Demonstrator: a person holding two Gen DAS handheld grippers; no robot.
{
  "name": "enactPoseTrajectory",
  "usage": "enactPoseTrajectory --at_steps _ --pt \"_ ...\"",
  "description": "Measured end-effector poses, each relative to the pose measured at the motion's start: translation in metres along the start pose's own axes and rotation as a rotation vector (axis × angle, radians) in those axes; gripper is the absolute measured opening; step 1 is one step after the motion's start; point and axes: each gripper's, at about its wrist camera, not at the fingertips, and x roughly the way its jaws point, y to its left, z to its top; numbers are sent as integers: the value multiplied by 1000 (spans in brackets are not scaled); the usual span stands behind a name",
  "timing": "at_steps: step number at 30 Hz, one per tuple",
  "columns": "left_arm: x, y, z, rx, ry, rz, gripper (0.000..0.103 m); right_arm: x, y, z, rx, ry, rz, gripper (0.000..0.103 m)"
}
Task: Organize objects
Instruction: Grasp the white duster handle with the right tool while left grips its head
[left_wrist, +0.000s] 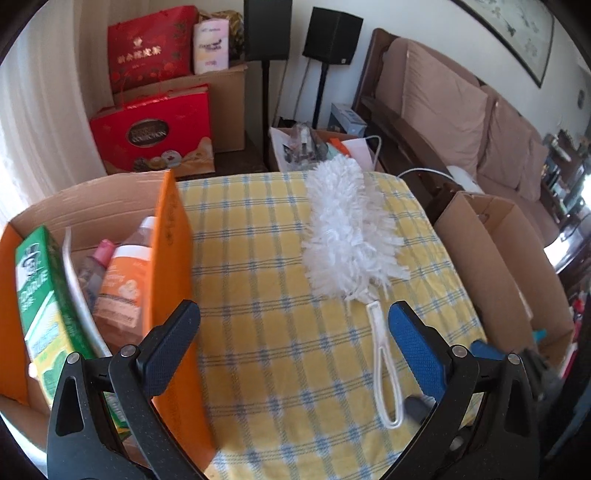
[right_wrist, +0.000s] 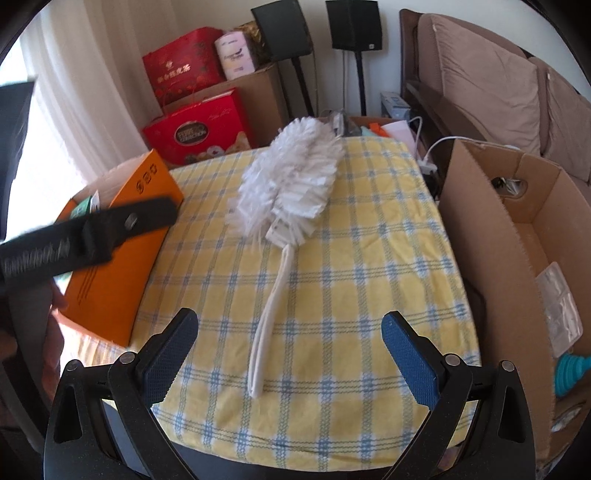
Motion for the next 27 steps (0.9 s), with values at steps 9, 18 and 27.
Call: enactPoseTrajectory --at_steps 9,18,27 --pt "44 -22 3 15 91 -70 99 16 0 -12 29 41 64 72" --pt "88 -39 7 23 177 -76 81 27 -3 -23 47 87 116 35" --pt "111 -42 9 9 204 -84 52 32 -6 -24 62 90 139 21"
